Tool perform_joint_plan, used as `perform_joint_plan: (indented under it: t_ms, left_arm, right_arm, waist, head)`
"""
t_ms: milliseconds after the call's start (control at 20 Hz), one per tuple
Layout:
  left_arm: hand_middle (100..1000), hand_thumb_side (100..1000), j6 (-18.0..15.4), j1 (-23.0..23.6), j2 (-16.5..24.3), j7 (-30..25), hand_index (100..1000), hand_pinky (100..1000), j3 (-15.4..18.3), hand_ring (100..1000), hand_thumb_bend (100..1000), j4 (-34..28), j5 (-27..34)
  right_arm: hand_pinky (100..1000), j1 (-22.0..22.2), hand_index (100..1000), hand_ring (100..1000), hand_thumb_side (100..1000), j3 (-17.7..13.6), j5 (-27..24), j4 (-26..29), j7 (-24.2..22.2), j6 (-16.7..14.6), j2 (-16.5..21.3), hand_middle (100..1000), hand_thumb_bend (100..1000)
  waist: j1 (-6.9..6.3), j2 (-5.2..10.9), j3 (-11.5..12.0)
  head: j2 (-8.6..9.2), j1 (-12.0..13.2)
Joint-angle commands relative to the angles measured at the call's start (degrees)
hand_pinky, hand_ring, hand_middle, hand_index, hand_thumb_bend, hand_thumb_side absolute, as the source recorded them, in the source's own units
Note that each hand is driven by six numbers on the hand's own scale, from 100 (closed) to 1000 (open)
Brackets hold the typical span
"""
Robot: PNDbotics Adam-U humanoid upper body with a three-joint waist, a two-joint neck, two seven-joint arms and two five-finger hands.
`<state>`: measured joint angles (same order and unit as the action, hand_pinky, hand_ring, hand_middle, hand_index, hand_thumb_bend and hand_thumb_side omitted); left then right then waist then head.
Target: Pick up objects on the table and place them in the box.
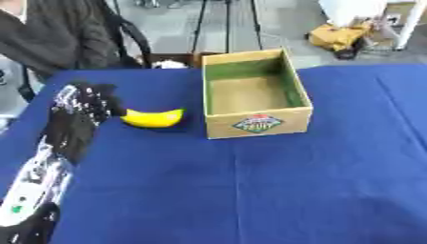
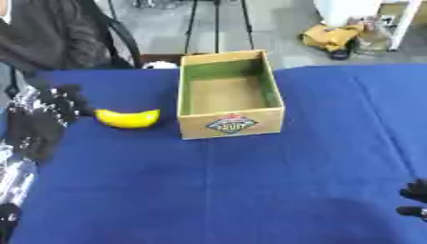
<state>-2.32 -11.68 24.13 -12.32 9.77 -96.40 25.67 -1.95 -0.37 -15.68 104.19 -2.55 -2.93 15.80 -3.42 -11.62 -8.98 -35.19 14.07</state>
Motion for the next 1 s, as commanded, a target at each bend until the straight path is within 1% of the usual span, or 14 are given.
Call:
perform_joint_plan:
  t_ms: [50,100,200,400,500,550,600,650,700,800,850,900,950,1000]
  left_arm:
    - [559,1000,-0.62,-0.61,1.6,0.2,758,707,1.05,587,307,-0.57,-0.5]
    - [566,1000,-1.2,-0.61,2.17,0.57,758,708,1.46,590,307,-0.58,-1.22]
    - [571,1000,-2.77,-0.76,4.25,1.32,763,710,2.46,597,206,-0.29,-2.97]
    - [610,994,-6.35,-1.73,9.91,0.7,792,720,3.97,632,100,2.3,-6.6]
    - [640,869,-8.04,-2.64,12.65,-0.81,808,730,3.71,665,100,4.35,-8.29]
    - [659,765,-8.87,-3.31,14.01,-1.61,815,734,3.12,683,100,5.58,-9.13]
    - [661,748,-9.7,-4.1,15.36,-2.43,816,734,2.31,685,100,6.87,-9.97]
    - [668,586,-10.32,-5.09,16.8,-3.31,812,733,1.33,695,145,8.28,-10.85]
    - [669,526,-10.77,-6.29,18.24,-4.19,810,731,0.17,697,154,9.69,-11.73]
    - [679,454,-11.57,-9.06,21.22,-6.02,809,733,-2.5,706,211,12.67,-13.57]
    - [686,390,-11.94,-10.53,22.73,-6.95,807,735,-3.88,713,282,14.18,-14.5]
    - [687,374,-12.34,-12.06,24.28,-7.9,806,734,-5.31,714,305,15.73,-15.45]
    - [679,286,-12.83,-13.6,25.83,-8.85,799,727,-6.63,708,344,17.27,-16.4]
    - [680,280,-13.22,-15.18,27.41,-9.83,799,727,-7.88,708,346,18.85,-17.38]
  right_arm:
    - [572,-0.25,708,710,908,-0.55,0.59,1.15,0.14,-0.08,0.86,652,100]
    - [572,-0.25,708,711,880,-0.56,0.62,1.13,0.17,-0.07,0.87,651,100]
    - [572,-0.2,708,711,908,-0.52,0.67,1.1,0.13,-0.04,0.93,652,100]
    - [572,-0.1,708,711,908,-0.53,0.72,1.09,0.13,-0.04,1.21,652,100]
    - [572,0.0,708,711,909,-0.52,0.8,1.05,0.11,-0.02,1.39,652,100]
    - [572,0.07,708,711,909,-0.51,0.86,1.05,0.09,-0.02,1.5,652,100]
    - [572,0.12,708,711,909,-0.51,0.93,1.04,0.09,-0.02,1.6,652,100]
    - [572,0.18,708,711,910,-0.49,0.98,1.04,0.08,-0.02,1.72,652,100]
    - [572,0.21,708,712,910,-0.46,1.01,1.04,0.05,-0.01,1.81,652,100]
    - [572,0.29,708,712,910,-0.32,1.04,1.03,-0.06,0.01,1.96,652,100]
    - [572,0.29,708,712,910,-0.19,1.05,1.03,-0.17,0.04,2.04,652,100]
    - [572,0.28,708,712,910,-0.07,1.05,1.01,-0.29,0.07,2.1,652,100]
    - [572,0.27,708,712,911,0.06,1.03,1.0,-0.41,0.1,2.13,652,100]
    - [572,0.24,708,712,911,0.18,1.02,1.01,-0.54,0.12,2.15,652,100]
  waist:
    - [-0.05,0.63,0.0]
    - [-0.1,0.61,0.0]
    - [-0.2,0.69,0.04]
    - [-0.53,0.9,0.03]
    - [-0.78,0.98,-0.06]
    - [-0.93,1.02,-0.14]
    - [-1.05,1.07,-0.2]
    - [-1.19,1.14,-0.3]
    - [-1.28,1.19,-0.37]
    - [-1.4,1.32,-0.55]
    - [-1.47,1.39,-0.73]
    - [-1.49,1.43,-0.9]
    - [-1.5,1.46,-1.13]
    - [-1.47,1.46,-1.38]
  head:
    - [0.41,0.27]
    - [0.4,0.23]
    - [0.24,0.25]
    - [0.1,0.27]
    - [0.02,0.15]
    - [-0.06,0.13]
    - [-0.13,0.14]
    - [-0.24,0.18]
    - [-0.29,0.18]
    - [-0.38,0.29]
    - [-0.44,0.48]
    - [-0.52,0.67]
    - [-0.62,0.85]
    - [-0.67,1.05]
